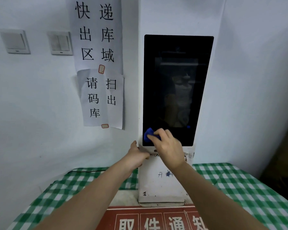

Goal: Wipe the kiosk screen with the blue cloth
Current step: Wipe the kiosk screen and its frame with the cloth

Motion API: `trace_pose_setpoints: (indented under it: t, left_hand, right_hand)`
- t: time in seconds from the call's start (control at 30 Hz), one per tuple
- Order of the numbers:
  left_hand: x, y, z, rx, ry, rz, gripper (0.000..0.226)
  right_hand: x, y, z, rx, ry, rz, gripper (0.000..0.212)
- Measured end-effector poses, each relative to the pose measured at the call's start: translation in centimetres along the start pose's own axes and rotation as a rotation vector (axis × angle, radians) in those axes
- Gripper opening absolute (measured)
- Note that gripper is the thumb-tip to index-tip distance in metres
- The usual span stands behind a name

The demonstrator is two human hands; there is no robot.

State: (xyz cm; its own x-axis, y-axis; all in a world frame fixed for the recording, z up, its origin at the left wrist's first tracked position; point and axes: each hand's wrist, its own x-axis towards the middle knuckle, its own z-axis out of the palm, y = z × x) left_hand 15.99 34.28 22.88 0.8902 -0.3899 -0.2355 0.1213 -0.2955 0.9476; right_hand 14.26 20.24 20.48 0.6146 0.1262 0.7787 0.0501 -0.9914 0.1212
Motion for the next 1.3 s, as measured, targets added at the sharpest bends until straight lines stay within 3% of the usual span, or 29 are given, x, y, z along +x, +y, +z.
trace_pose_setpoints:
  t: [0.17,0.37,0.63,0.83,1.07,1.3]
  left_hand:
    - [-0.1,-0.4,-0.1,0.049,-0.004,-0.01,0.087]
    - [0.3,-0.1,0.1,0.019,-0.002,0.0,0.083]
    - [0.0,0.0,0.4,0.069,0.011,-0.001,0.086]
    - [0.0,0.6,0.6,0.052,0.03,0.051,0.098]
    - [-0.4,0.8,1.4,0.07,0.066,0.072,0.1]
    - [-0.9,1.1,2.7,0.073,0.108,0.08,0.094]
  right_hand:
    - [-3.3,0.4,1.1,-0.007,-0.141,-0.104,0.051]
    - [0.1,0.7,-0.6,-0.01,0.001,0.104,0.047]
    - [-2.5,1.4,0.0,-0.033,-0.092,-0.05,0.055]
    - [-0.2,1.6,-1.3,-0.029,0.018,0.123,0.047]
    - [-3.5,2.2,-0.1,-0.038,-0.131,-0.023,0.057]
    - [-0.7,3.1,-2.1,-0.043,0.028,0.136,0.047]
